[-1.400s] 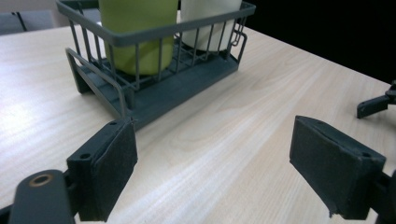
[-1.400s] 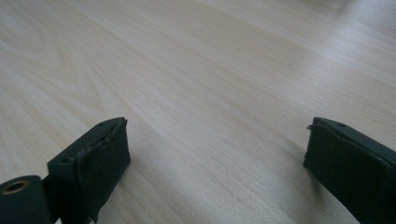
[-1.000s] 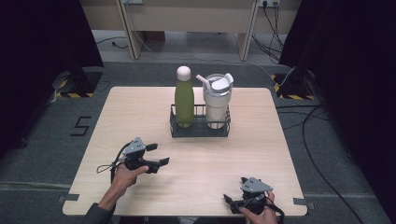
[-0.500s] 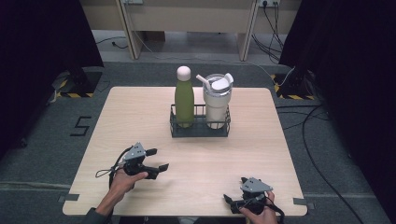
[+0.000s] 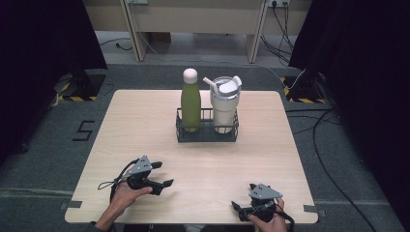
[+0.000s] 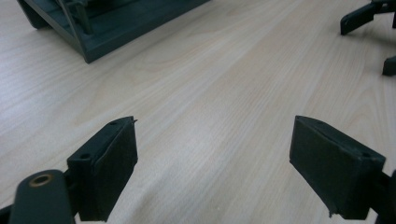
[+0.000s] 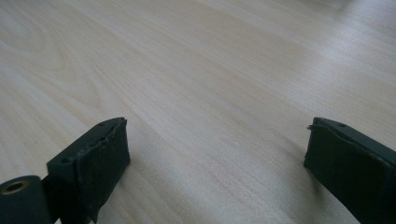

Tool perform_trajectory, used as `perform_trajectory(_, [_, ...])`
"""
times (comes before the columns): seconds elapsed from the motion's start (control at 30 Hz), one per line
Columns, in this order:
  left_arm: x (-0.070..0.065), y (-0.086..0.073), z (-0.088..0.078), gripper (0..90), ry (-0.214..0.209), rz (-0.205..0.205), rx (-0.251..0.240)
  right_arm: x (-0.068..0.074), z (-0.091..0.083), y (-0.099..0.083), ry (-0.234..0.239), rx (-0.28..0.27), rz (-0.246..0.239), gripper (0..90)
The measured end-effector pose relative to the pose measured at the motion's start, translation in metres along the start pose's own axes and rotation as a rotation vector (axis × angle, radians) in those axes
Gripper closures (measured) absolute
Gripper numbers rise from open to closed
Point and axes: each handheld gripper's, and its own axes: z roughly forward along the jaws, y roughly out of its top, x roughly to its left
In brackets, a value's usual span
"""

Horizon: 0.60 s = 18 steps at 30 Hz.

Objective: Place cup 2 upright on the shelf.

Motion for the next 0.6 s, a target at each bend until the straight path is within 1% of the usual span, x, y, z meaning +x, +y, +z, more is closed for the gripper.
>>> perform_trajectory(0.1, [-0.002,-0.004,-0.001,14.8,-0.002,0.001,0.015,0.000,0.000,0.000,0.000,0.000,0.000,6.7])
perform_trajectory(0.2, [-0.003,-0.007,-0.004,14.8,0.010,0.009,0.033,0.000,0.000,0.000,0.000,0.000,0.000,6.6])
perform_trajectory(0.3, [-0.005,-0.009,-0.006,14.8,0.009,0.001,0.039,0.000,0.000,0.000,0.000,0.000,-0.001,6.7])
perform_trajectory(0.6, [-0.013,-0.014,-0.011,14.8,0.002,0.004,0.044,0.000,0.000,0.000,-0.001,0.000,0.000,6.6])
